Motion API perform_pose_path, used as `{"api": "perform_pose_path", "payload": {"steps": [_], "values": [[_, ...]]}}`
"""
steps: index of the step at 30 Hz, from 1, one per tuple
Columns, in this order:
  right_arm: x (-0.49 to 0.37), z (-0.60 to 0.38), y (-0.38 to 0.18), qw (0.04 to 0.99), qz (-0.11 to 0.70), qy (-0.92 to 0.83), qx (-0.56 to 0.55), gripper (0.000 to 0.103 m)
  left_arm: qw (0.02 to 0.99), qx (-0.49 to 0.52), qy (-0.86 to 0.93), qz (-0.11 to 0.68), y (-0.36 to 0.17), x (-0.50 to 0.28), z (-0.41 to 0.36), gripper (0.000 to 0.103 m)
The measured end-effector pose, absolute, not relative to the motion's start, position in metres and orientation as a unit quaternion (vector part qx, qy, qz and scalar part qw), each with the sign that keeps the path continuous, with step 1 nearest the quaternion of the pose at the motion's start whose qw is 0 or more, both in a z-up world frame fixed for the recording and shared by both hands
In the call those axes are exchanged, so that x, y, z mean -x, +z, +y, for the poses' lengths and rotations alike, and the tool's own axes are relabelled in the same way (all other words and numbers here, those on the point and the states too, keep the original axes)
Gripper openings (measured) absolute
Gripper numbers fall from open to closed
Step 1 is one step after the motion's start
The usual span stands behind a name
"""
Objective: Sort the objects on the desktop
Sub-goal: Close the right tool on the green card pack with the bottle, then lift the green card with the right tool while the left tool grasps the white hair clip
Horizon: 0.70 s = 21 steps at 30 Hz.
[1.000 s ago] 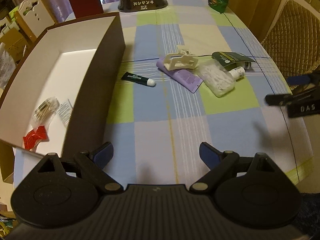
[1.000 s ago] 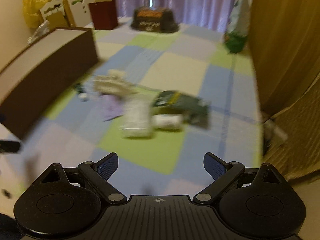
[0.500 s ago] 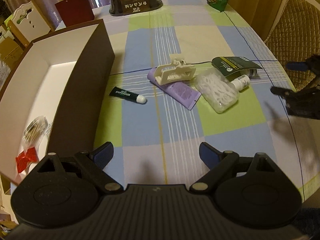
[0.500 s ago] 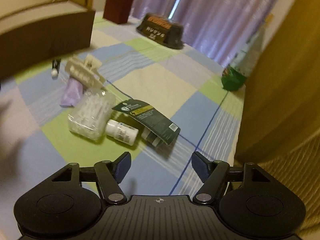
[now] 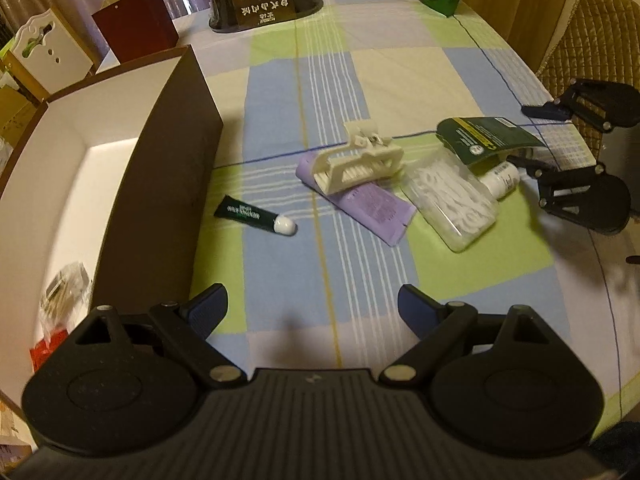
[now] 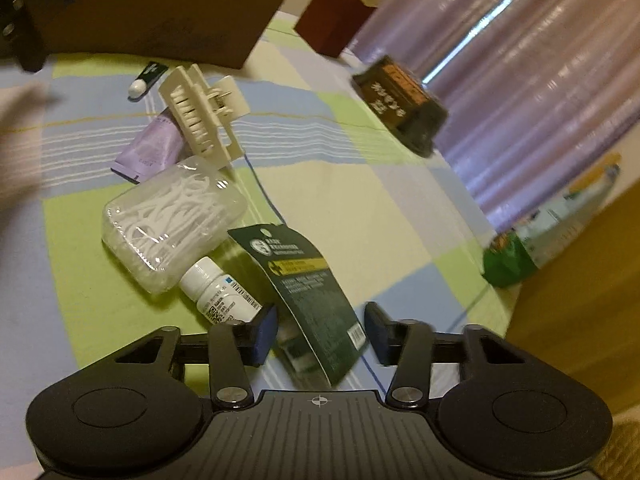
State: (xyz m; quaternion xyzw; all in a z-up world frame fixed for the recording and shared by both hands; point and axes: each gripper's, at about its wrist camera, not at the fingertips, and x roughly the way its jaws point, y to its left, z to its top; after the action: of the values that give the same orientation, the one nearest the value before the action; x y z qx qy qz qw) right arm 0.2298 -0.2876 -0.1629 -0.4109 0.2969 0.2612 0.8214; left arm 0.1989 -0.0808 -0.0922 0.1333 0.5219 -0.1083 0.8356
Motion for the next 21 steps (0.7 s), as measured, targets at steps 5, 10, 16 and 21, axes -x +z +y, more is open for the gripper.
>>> {"api": "perform_pose_path", "payload": {"steps": [5, 10, 16, 21], "values": [[-0.236, -0.291, -0.159, 0.843, 0.301, 0.254, 0.366, 0.015, 0.834, -0.143, -0.117, 0.52, -0.097, -0.211, -0.083, 0.088], [-0.249, -0.328, -0.125, 0.904, 0.342, 0.21, 0.148, 0.015, 0.836, -0.162, -0.143, 0.504, -0.101, -0.225, -0.093, 0.082], [-0.249, -0.418, -0.109, 0.889, 0.371, 0.142, -0.226, 0.015, 0.84, -0.226, -0.198, 0.452, -0.103, -0.242, -0.117, 0.082], [-0.23, -0.473, -0.135, 0.81, 0.378, 0.095, -0.438, 0.015, 0.823, -0.29, -0.254, 0.416, -0.11, -0.258, -0.135, 0.082]]}}
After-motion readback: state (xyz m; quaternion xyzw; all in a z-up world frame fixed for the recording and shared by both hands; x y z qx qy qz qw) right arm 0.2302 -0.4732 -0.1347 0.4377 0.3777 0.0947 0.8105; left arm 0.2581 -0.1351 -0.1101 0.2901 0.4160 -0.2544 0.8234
